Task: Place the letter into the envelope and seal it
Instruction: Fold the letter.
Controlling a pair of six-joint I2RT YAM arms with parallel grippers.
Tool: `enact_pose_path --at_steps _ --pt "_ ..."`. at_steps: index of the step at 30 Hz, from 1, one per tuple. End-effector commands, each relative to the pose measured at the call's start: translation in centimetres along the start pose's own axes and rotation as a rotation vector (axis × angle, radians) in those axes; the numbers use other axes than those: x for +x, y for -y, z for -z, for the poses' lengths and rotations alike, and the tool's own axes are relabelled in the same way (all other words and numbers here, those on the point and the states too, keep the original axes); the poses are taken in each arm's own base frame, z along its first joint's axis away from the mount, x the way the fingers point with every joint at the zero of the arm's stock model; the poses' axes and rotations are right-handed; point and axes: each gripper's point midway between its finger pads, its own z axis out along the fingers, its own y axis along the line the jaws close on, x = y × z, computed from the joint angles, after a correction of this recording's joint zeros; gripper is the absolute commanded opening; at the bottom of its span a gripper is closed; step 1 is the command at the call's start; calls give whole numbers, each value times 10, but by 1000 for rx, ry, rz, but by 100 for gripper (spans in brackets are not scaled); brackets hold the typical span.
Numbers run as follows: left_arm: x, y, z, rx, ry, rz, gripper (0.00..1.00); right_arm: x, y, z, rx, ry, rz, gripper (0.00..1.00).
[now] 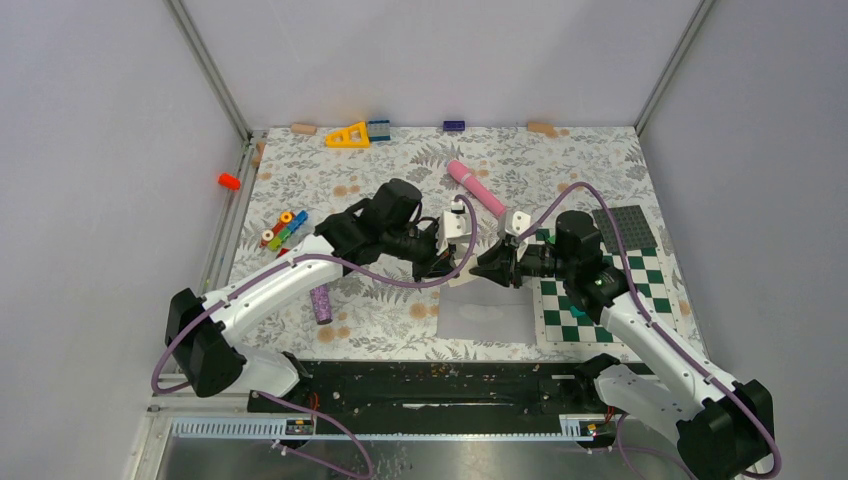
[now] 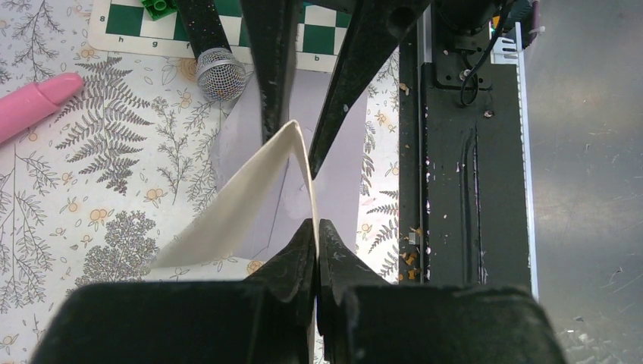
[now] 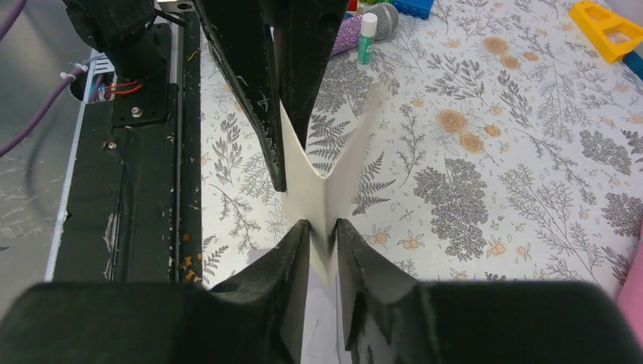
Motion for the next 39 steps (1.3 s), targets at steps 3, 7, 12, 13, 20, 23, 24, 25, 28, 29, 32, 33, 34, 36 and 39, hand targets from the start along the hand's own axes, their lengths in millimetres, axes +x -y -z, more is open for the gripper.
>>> enact_pose_path --at_steps 3,7,12,13,20,23,24,25,28,29,32,33,34,36,39 --pt "-15 -1 0 3 35 -36 5 -11 -5 -2 -26 32 32 19" --pt "-15 -5 2 -25 34 -43 13 -12 -7 -1 -33 37 37 6" --pt "-16 -10 7 -62 32 -64 27 -13 -10 1 -37 40 37 0" --pt "-16 -11 9 -75 31 -72 31 -13 -10 1 -36 38 40 0" --pt "-25 -22 40 -187 35 -159 73 -11 -11 3 -41 27 44 0" --pt "-33 -24 58 -224 56 -179 79 -9 -13 2 -60 14 31 0" --pt "-35 -25 63 -234 65 -182 81 -9 -14 2 -69 12 27 0" --pt "-37 -25 67 -241 74 -183 83 -10 -16 2 -78 15 29 0" --pt "-39 -22 70 -229 89 -178 87 -5 -23 3 -112 -7 -7 0" --pt "-38 -20 68 -214 91 -175 89 -5 -24 3 -121 -9 -9 0" --pt "-38 -15 60 -157 96 -153 91 -3 -28 3 -145 -20 -28 0" --pt "-38 -14 58 -139 98 -145 91 -3 -28 3 -147 -21 -31 0" --pt "-39 -12 55 -119 99 -139 91 -2 -28 3 -149 -24 -35 0" --pt "-39 -8 49 -84 98 -125 92 -1 -28 2 -150 -28 -41 0" --pt "-37 -4 37 -50 78 -115 92 1 -27 1 -155 -31 -47 0"
